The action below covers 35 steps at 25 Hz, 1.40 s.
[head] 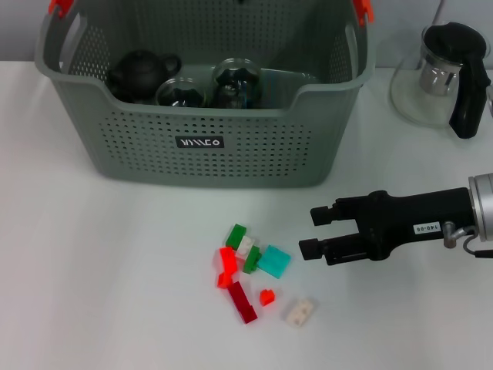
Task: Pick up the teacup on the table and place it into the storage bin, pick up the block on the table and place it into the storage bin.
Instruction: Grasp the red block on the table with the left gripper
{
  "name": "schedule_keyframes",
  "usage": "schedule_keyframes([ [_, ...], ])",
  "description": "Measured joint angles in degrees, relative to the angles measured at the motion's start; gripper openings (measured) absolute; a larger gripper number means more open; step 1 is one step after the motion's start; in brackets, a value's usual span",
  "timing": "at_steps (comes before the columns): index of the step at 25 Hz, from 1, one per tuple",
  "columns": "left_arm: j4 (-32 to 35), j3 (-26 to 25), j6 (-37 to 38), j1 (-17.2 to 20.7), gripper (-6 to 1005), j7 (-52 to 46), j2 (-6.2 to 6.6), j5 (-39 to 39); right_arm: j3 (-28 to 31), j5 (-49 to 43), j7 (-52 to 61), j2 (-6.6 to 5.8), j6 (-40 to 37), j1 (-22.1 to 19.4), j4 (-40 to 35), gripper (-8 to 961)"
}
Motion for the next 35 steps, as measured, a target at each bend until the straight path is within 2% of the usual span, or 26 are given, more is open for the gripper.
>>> schedule_keyframes([
  [2, 0.9, -0.2, -0.1, 0.5, 550, -0.1, -0.03, 0.1, 0.0, 0.0, -0.3, 0.01, 0.0, 0.0, 0.1, 822],
  [6, 9.4, -0.5, 3.4, 4.6, 687, -1.2, -0.34, -1.8, -0.1, 0.0, -0.6, 0.06, -0.1, -0.2, 0.2, 823],
  [11, 21.9, -0.6, 19.0, 11.1, 902, 1.7, -1.1, -12.3, 0.0, 0.0, -0.6, 0.08, -0.1, -0.1, 0.2, 823],
  [14, 26.9, -0.6, 31.9, 15.2, 923, 8.1, -1.95, -20.0, 0.2, -0.1, -0.6, 0.09, -0.1, 0.0, 0.2, 824],
  [17, 29.4, 0.6, 39.1, 19.2, 944, 14.0, -3.42, -21.7, 0.3, -0.1, -0.6, 0.09, 0.0, 0.1, 0.2, 824],
  [21, 31.7, 6.4, 39.9, 25.0, 965, 18.5, -4.84, -18.3, 0.3, -0.1, -0.5, 0.09, 0.1, 0.1, 0.3, 823],
  [26, 31.9, 12.0, 37.9, 28.2, 965, 21.0, -7.38, -9.4, 0.3, -0.2, -0.2, 0.16, 0.3, 0.1, 0.6, 822],
  [30, 28.8, 18.1, 33.9, 29.4, 966, 19.5, -7.72, -5.9, 0.4, -0.1, -0.1, 0.17, 0.4, 0.1, 0.9, 822],
  [35, 22.9, 26.5, 29.8, 28.8, 966, 16.4, -7.84, -2.3, 0.4, -0.1, 0.0, 0.17, 0.5, -0.1, 0.9, 823],
])
